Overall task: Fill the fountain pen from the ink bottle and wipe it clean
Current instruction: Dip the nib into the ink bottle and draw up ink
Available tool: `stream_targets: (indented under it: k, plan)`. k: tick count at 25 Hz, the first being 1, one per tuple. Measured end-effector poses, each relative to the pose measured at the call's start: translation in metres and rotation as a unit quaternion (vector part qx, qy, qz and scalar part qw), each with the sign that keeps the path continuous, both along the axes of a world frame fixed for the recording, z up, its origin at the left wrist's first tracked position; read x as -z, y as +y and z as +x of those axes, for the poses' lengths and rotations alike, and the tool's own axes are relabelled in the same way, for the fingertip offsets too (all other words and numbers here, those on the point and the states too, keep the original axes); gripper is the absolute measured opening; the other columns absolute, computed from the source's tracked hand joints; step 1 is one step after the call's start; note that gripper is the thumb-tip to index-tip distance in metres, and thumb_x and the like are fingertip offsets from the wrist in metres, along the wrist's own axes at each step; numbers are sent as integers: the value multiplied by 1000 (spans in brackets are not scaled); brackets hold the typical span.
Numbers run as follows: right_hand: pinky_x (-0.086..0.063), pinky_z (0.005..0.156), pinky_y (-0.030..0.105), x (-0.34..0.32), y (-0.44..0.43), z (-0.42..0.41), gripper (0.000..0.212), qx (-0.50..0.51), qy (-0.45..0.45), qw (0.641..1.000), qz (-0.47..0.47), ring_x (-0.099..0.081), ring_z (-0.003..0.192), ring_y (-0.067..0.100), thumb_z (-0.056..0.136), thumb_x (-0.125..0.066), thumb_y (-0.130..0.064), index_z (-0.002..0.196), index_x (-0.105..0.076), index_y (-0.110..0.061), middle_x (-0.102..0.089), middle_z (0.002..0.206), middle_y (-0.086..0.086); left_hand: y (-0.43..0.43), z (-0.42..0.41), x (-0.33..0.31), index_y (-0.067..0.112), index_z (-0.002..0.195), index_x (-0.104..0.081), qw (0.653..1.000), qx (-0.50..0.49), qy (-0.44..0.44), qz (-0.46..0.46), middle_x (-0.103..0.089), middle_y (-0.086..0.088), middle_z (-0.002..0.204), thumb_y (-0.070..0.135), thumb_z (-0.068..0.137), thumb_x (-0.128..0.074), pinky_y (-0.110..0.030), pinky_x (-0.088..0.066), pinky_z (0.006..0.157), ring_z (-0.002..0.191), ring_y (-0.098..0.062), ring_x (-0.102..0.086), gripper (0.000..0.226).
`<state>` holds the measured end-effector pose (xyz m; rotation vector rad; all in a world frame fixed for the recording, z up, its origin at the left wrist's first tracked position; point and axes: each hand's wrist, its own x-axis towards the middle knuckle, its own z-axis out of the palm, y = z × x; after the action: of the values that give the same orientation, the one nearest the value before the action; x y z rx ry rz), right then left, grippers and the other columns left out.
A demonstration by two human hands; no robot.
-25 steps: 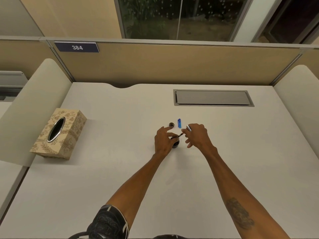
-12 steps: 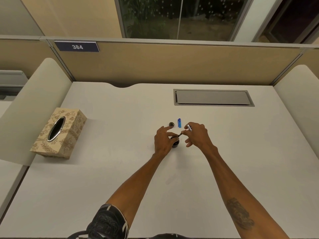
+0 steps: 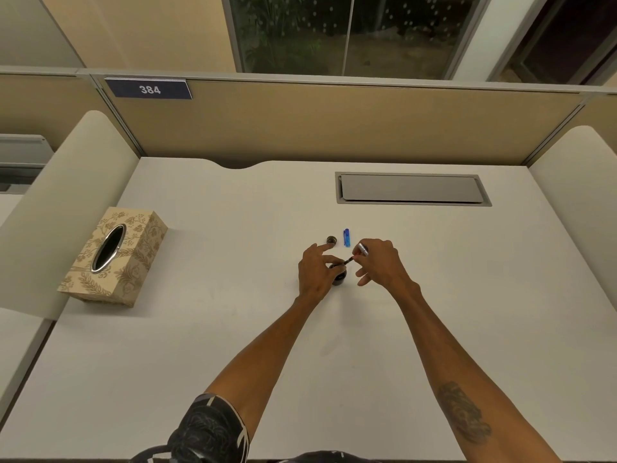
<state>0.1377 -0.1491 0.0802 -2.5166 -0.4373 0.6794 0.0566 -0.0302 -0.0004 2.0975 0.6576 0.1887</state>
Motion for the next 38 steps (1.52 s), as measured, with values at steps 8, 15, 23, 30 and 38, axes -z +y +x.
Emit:
stream_targets:
  k: [8,15,23,30,38]
  plan:
    - [-58,85,43,-1,0,0,23,3,2,1000,-6,-71,84,31,90,-67,-25,104,-66,-6,-74,91,13,0,0,1,19,98,-81,1000,-5,0,-2,-61,1,139,28,82,-78,-48,-32,114,139,-24,-41,19]
    - [-62,77,43,2,-6,-7,22,87,48,987,123,-75,78,30,92,-66,-19,106,-65,-2,-73,94,18,-4,-5,-4,19,107,-78,1000,0,3,-19,-58,0,141,29,85,-75,-43,-28,117,140,-22,-38,24]
    - [-63,68,43,-5,-7,-8,16,98,16,985,141,-75,75,27,94,-64,-15,104,-65,-2,-71,90,16,0,-21,6,28,132,-62,997,4,23,-73,-58,3,141,26,78,-81,-42,-31,117,137,-20,-42,57]
    - [-61,76,43,-11,-6,-13,18,56,-31,993,103,-75,73,27,98,-57,-18,103,-63,-2,-68,81,8,0,-33,2,28,133,-60,997,-6,25,-66,-56,5,140,30,78,-81,-37,-33,114,135,-17,-41,58]
    - [-55,87,43,-13,-3,-14,18,32,-64,996,57,-73,79,25,99,-55,-23,103,-62,-6,-64,68,0,1,-39,0,25,130,-62,999,-13,17,-50,-59,3,137,31,78,-82,-30,-32,110,132,-17,-45,56]
